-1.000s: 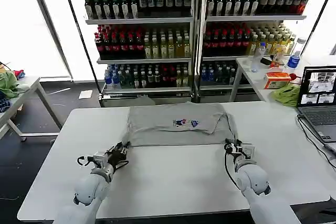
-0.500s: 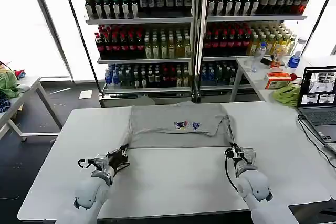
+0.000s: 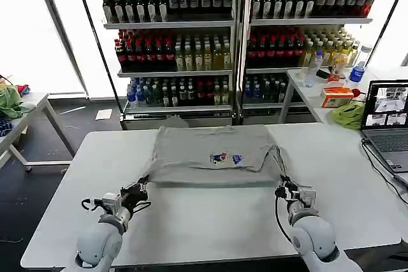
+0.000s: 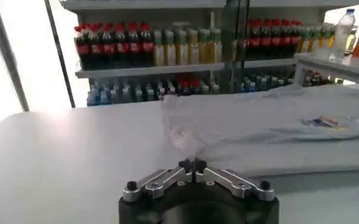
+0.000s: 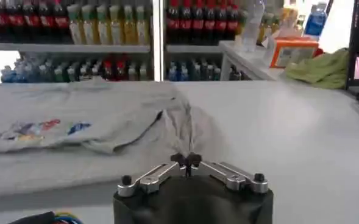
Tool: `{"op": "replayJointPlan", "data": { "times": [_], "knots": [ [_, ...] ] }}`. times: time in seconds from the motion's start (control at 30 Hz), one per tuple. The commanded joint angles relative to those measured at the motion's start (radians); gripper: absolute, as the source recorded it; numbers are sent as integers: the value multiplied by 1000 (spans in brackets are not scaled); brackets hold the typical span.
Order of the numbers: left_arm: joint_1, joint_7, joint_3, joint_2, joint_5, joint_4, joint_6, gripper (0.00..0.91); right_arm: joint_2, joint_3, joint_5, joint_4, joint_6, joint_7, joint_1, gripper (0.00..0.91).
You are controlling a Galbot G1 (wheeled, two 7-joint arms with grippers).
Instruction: Fold and organize the clothes.
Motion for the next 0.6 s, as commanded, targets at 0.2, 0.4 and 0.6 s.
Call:
{"op": "replayJointPlan", "data": {
  "times": [0.2, 0.4, 0.6],
  "knots": [
    [393, -29, -78, 1, 28, -395, -1, 0, -13, 79, -58, 252, -2, 71, -315, 0],
    [520, -37, -82, -10, 60, -468, -6, 0, -27, 101, -106, 327, -4, 75, -427, 0],
    [602, -48, -76, -17, 97, -478, -12, 0, -22, 96, -241, 319, 9, 69, -488, 0]
  ]
}}
